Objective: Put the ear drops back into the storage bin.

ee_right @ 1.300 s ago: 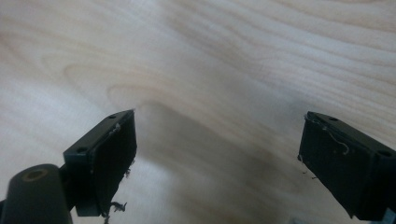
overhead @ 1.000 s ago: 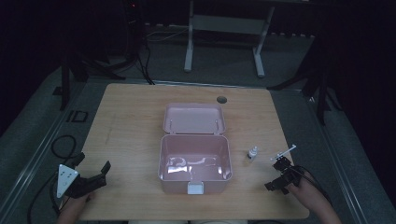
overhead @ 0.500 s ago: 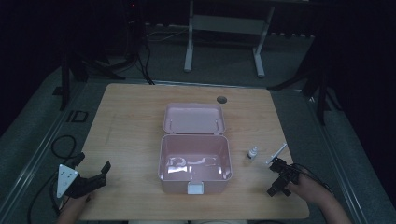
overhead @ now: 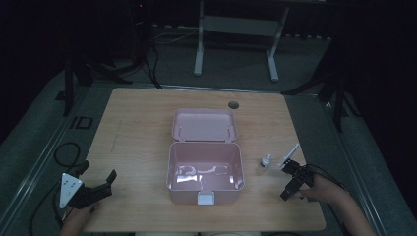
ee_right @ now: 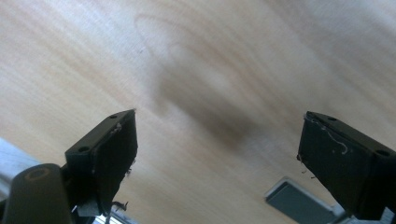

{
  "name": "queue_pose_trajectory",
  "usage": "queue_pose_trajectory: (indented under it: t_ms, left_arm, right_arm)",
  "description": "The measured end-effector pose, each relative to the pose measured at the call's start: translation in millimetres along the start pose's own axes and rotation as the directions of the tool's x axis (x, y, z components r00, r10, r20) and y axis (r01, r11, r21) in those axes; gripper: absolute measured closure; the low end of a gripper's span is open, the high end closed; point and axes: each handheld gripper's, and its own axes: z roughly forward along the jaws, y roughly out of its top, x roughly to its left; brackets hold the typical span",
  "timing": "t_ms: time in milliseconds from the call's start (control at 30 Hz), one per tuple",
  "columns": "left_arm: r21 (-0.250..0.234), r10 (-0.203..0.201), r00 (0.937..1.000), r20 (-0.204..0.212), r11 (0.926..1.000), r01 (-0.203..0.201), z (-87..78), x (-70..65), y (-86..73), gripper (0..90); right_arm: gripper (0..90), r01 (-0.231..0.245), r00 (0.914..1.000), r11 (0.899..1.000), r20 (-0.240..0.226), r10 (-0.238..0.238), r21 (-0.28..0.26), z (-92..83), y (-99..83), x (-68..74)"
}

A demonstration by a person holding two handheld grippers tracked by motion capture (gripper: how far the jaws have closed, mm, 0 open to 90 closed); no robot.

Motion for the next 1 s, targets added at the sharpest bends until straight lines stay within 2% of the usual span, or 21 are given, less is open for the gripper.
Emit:
queue_pose_trajectory:
  t_ms: [167, 400, 467, 533, 1000]
  left_arm:
    - [0.0, 0.0, 1.0, 0.0, 1.0, 0.0, 0.0, 0.0, 0.0, 0.4]
    - [0.0, -0.002, 1.0, 0.002, 1.0, 0.002, 0.1, 0.2, 0.0, 0.4]
    - [0.0, -0.002, 1.0, 0.002, 1.0, 0.002, 0.1, 0.2, 0.0, 0.4]
    - [0.0, -0.002, 1.0, 0.003, 1.0, 0.002, 0.0, 0.3, 0.0, 0.4]
    - [0.0, -0.003, 1.0, 0.005, 1.0, 0.003, 0.1, 0.4, 0.0, 0.4]
  right_arm:
    - [11.6, 0.006, 0.9995, 1.0, 0.03, -0.006, 0.005, -2.8, 12.5, -3.0]
    - [13.9, 0.013, 0.9988, 1.0, 0.048, -0.012, -0.023, -7.8, 32.9, -5.2]
    - [14.5, 0.009, 0.9992, 0.999, 0.039, -0.007, -0.04, -9.9, 39.1, -5.7]
    - [16.7, 0.013, 0.9987, 0.999, 0.05, -0.011, -0.046, -11.4, 45.2, -5.0]
    - [19.9, -0.003, 0.9997, 0.998, 0.024, 0.005, -0.063, -17.9, 78.3, -8.4]
